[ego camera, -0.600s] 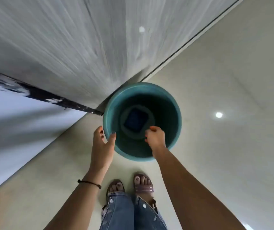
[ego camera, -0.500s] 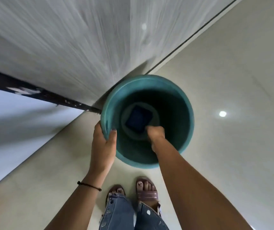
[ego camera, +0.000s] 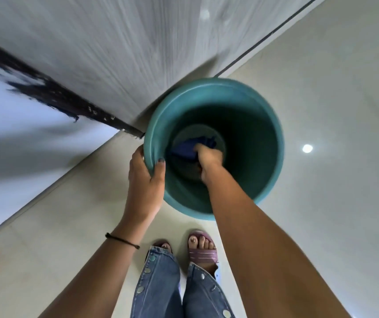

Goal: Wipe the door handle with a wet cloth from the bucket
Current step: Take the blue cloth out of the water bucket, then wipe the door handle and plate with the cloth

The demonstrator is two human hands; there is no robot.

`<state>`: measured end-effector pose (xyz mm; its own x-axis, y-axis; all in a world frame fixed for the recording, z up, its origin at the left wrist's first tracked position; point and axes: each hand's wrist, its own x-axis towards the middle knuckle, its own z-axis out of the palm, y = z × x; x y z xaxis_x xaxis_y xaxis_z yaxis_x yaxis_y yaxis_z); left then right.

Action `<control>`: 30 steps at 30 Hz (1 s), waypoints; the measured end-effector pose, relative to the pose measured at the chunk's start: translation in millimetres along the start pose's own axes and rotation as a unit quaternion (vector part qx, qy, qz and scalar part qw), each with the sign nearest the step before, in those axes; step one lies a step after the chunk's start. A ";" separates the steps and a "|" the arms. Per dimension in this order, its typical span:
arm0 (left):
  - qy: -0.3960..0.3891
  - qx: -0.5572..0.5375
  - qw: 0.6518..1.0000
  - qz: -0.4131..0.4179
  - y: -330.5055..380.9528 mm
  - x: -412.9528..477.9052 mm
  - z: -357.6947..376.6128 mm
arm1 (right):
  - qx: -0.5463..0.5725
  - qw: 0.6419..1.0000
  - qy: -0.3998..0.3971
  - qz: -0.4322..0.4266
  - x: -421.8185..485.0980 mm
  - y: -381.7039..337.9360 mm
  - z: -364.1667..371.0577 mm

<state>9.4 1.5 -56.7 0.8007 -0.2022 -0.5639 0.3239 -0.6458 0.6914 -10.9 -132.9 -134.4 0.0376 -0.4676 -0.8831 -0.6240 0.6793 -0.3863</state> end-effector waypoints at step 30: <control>0.141 -0.322 0.936 -0.028 93.6 -618.8 -550.8 | -0.394 0.652 -0.420 -0.492 -847.3 126.8 -52.3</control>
<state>-178.2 471.7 605.7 0.8447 0.0795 -0.5293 0.5338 -0.0541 0.8439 -162.7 319.9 578.8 0.9312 0.2420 -0.2726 -0.1697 -0.3741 -0.9117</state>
